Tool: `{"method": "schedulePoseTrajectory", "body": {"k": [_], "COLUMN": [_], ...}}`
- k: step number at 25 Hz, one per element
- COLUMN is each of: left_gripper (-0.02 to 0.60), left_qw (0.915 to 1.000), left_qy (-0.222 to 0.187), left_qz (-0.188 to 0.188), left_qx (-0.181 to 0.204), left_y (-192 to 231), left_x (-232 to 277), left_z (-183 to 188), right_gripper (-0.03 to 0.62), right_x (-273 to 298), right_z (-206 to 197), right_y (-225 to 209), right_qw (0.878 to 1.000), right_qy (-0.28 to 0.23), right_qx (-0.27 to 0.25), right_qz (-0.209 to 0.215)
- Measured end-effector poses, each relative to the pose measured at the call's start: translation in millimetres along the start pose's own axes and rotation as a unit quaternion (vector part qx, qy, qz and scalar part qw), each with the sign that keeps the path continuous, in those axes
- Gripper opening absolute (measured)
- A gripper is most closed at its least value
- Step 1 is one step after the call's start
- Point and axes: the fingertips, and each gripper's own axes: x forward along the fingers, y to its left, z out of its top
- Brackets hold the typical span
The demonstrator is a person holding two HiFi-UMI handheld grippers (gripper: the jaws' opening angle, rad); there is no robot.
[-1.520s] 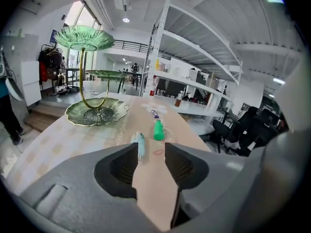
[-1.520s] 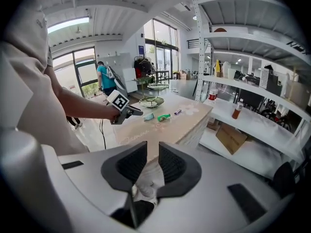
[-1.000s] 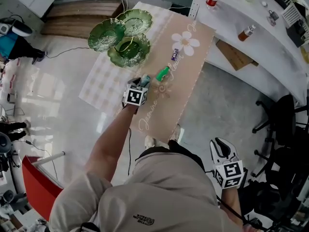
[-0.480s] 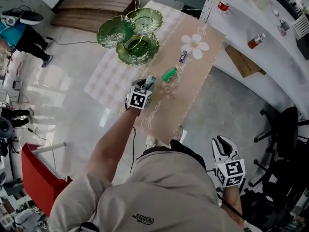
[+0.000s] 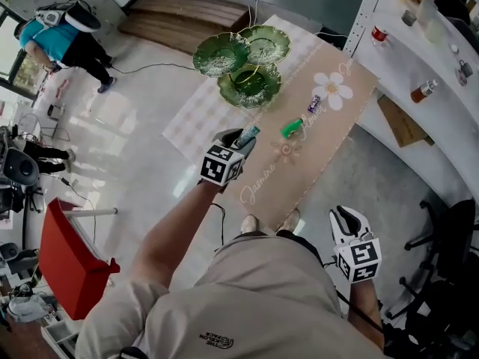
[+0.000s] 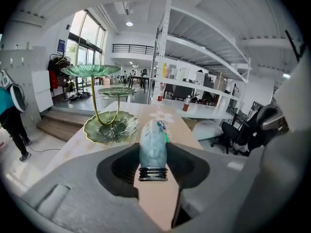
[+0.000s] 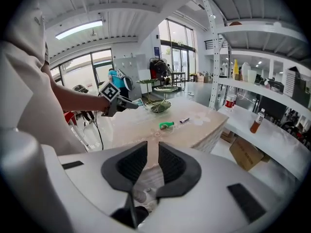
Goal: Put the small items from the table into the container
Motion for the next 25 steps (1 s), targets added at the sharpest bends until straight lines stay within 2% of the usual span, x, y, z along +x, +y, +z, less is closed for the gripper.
{"method": "schedulePoseTrajectory", "body": {"k": [6, 12, 19, 25], "left_gripper": [0.178, 0.178, 0.178, 0.178], "left_qw": [0.9992, 0.9986, 0.9975, 0.9953], "left_qy": [-0.004, -0.022, -0.019, 0.006], "left_qz": [-0.037, -0.025, 0.021, 0.043], "left_qx": [0.018, 0.040, 0.064, 0.087], "left_y": [-9, 25, 98, 145], "left_x": [-59, -98, -85, -48], "left_z": [42, 101, 154, 180], "right_gripper": [0.081, 0.081, 0.080, 0.080], "right_x": [17, 24, 20, 6], "right_z": [18, 27, 20, 11], "right_y": [-3, -4, -8, -14], "right_qw": [1.000, 0.999, 1.000, 0.999], "right_qy": [-0.020, -0.033, -0.030, -0.024], "right_qx": [-0.013, -0.012, 0.003, 0.024], "right_qz": [0.018, 0.020, 0.005, -0.025]}}
